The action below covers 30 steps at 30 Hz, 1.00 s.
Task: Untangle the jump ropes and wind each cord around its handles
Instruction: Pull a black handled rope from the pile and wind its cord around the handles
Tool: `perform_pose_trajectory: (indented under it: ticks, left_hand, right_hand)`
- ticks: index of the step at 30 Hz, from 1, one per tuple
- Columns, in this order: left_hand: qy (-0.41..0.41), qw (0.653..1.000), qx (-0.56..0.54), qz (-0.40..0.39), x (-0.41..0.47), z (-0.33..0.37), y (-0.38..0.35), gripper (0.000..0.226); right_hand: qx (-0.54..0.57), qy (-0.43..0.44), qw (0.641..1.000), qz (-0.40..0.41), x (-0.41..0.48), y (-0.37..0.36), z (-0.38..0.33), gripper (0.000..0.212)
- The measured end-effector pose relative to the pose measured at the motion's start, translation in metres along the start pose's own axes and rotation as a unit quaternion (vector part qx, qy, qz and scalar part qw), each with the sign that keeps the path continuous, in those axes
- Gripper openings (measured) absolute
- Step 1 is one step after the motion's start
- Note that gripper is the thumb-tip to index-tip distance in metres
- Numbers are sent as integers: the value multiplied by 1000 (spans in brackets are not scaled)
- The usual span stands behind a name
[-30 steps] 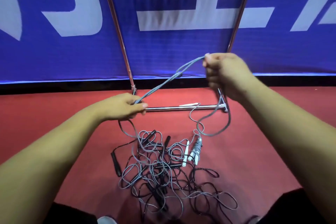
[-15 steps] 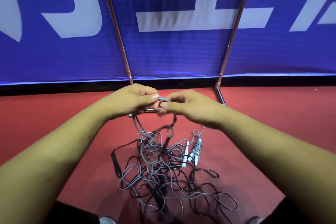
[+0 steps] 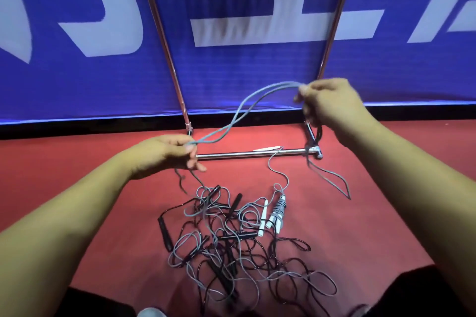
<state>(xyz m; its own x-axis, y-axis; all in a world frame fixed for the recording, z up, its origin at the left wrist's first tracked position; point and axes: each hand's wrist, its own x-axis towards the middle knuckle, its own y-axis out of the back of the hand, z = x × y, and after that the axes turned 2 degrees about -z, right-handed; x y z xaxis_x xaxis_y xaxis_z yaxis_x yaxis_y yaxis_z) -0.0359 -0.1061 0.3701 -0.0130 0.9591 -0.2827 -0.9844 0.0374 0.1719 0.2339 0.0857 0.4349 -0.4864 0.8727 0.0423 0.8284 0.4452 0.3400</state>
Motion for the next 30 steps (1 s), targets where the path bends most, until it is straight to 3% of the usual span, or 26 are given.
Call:
perform_pose_trajectory:
  ticks: [2, 3, 4, 6, 7, 11, 17, 22, 24, 27, 29, 30]
  left_hand:
    - [-47, 999, -20, 14, 1, 13, -6, 43]
    - [-62, 998, -15, 14, 2, 21, -12, 34]
    - [-72, 997, 4, 6, 3, 27, -18, 28]
    - [-71, 996, 42, -29, 6, 37, -33, 23]
    - [-66, 995, 57, -43, 7, 41, -40, 22]
    - [-64, 992, 101, -41, 11, 46, -50, 25]
    - [-46, 986, 133, -87, 9, 37, -35, 32]
    - [65, 967, 219, -114, 13, -2, -16, 13]
    - [70, 974, 197, -91, 13, -14, -10, 15]
    - [54, 995, 73, -41, 13, -14, -11, 26]
    - [23, 998, 42, -32, 13, -1, -18, 32]
    - [0, 999, 26, -38, 12, 7, -23, 36]
  right_hand:
    - [-220, -32, 973, -56, -1, 3, 11, 19]
    - [-309, -30, 946, -97, -4, 2, 12, 23]
    - [-354, -10, 924, -145, -8, 0, 11, 41]
    - [-264, 36, 931, -250, -22, -15, 4, 74]
    - [-193, 50, 935, -292, -31, -26, 1, 74]
    - [-123, 88, 923, -353, -46, -59, 4, 26]
    - [98, 44, 939, -327, -42, -51, -8, 26]
    - [293, 56, 946, -129, -20, -21, -24, 30]
    - [242, 40, 969, -39, -15, -11, -16, 32]
    - [-6, -4, 1000, -14, -11, -7, 2, 31]
    - [-198, -31, 979, -36, -9, -7, 12, 20]
    - [-284, -32, 957, -43, -9, -7, 14, 25]
